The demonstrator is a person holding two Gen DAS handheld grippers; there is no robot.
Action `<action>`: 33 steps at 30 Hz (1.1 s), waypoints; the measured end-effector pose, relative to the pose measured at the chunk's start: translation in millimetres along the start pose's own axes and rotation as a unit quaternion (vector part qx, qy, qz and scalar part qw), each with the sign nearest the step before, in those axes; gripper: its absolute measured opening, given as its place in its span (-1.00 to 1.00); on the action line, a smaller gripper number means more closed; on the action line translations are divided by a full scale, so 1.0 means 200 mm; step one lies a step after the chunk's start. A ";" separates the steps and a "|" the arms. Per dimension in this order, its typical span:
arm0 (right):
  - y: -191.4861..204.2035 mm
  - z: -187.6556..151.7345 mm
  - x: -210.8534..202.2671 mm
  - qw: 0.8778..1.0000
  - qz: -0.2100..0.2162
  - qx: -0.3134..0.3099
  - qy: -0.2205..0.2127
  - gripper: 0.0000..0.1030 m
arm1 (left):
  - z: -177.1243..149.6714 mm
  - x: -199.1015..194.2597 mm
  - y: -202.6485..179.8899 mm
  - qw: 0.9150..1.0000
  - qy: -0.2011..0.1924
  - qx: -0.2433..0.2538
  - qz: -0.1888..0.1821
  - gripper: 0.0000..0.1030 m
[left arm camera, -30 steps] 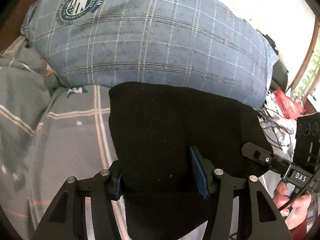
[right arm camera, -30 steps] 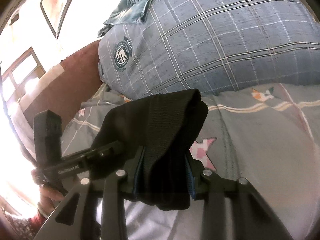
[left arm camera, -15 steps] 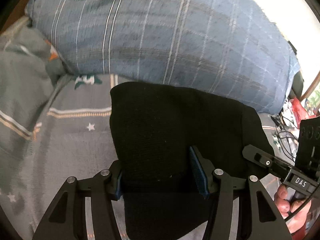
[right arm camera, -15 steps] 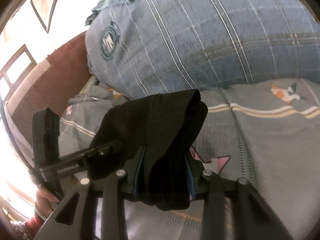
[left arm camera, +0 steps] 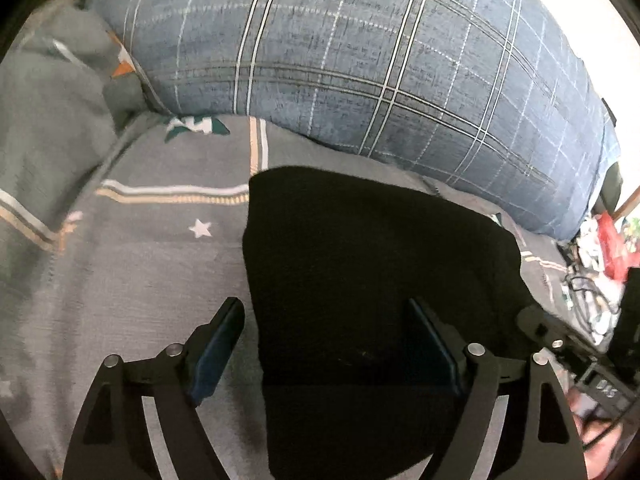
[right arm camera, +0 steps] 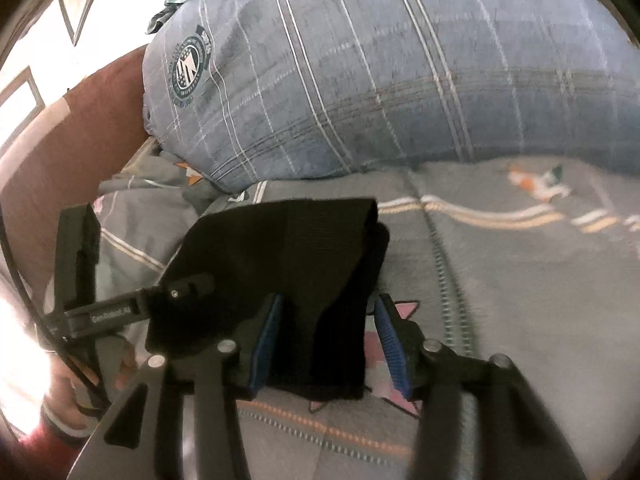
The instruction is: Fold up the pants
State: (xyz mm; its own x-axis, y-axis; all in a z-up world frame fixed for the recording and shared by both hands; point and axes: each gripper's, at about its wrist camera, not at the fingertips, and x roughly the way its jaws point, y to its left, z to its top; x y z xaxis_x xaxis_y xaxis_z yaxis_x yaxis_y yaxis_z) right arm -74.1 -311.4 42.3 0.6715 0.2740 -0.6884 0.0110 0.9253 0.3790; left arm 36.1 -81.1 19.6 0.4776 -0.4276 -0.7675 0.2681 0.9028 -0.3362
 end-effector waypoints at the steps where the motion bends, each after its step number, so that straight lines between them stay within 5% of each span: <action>1: 0.02 0.00 -0.03 1.000 -0.005 -0.005 -0.006 -0.04 | -0.01 -0.02 -0.01 1.000 -0.004 0.004 0.007 0.59; 10: 0.20 -0.03 -0.16 0.997 -0.040 -0.047 -0.042 -0.04 | -0.10 -0.28 -0.13 0.996 -0.065 0.027 0.061 0.59; 14: 0.24 -0.04 -0.17 0.997 -0.047 -0.045 -0.052 0.17 | -0.19 -0.39 -0.18 0.992 -0.088 0.040 0.078 0.59; 33: 0.37 -0.10 -0.25 0.994 -0.063 -0.060 -0.072 0.36 | -0.38 -0.68 -0.25 0.984 -0.125 0.054 0.112 0.69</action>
State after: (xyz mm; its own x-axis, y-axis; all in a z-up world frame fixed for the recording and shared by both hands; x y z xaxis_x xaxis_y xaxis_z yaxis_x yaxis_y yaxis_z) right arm -120.9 -250.6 92.6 0.7693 0.1214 -0.6272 0.0188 0.9771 0.2121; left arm -105.3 -65.2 98.9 0.7230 -0.2277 -0.6523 0.2132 0.9716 -0.1029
